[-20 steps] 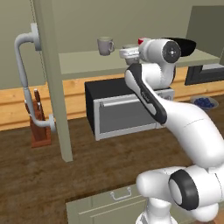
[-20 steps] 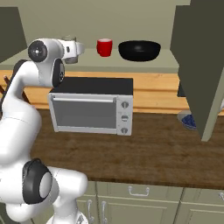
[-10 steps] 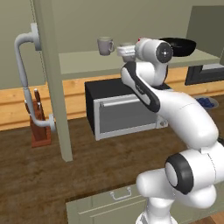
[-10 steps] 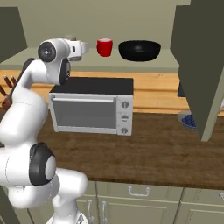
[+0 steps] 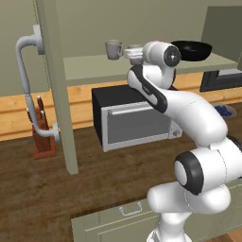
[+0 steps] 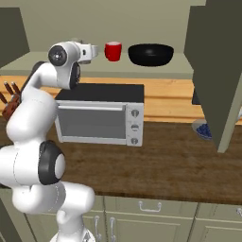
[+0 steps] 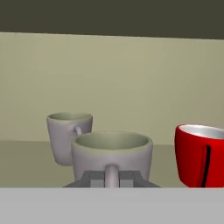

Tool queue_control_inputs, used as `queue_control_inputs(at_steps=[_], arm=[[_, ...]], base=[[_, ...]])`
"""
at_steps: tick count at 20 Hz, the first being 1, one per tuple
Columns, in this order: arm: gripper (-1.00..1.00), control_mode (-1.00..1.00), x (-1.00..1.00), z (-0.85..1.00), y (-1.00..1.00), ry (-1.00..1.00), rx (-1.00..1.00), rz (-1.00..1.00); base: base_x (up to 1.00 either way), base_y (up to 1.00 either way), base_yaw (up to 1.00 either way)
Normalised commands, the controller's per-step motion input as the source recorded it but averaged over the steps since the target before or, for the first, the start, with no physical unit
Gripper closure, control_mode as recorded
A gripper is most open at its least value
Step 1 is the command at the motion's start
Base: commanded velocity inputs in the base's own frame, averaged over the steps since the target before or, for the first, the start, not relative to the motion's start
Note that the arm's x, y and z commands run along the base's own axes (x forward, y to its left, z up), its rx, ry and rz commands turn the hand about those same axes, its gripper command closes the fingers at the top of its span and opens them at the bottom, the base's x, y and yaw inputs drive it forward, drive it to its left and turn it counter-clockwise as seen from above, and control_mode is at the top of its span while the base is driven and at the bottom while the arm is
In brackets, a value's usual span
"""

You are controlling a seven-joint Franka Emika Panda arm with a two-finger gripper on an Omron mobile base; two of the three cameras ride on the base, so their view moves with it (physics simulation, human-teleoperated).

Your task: Gather all objects into one cabinet and sort the glasses and bowls to opposite sides.

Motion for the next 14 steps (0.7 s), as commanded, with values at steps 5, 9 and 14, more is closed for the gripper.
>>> queue_control_inputs(at_steps=[5,9,14], arm=[[1.00,-1.00,0.22,-0.06,0.00,0.00,0.00,0.00],[1.00,-1.00,0.16,-0.06,0.00,0.00,0.00,0.00],[-1.00,-1.00,0.05,-0.06,0.00,0.00,0.00,0.00]], base=[[0.00,0.00,0.00],[0.00,0.00,0.00],[0.00,0.00,0.00]])
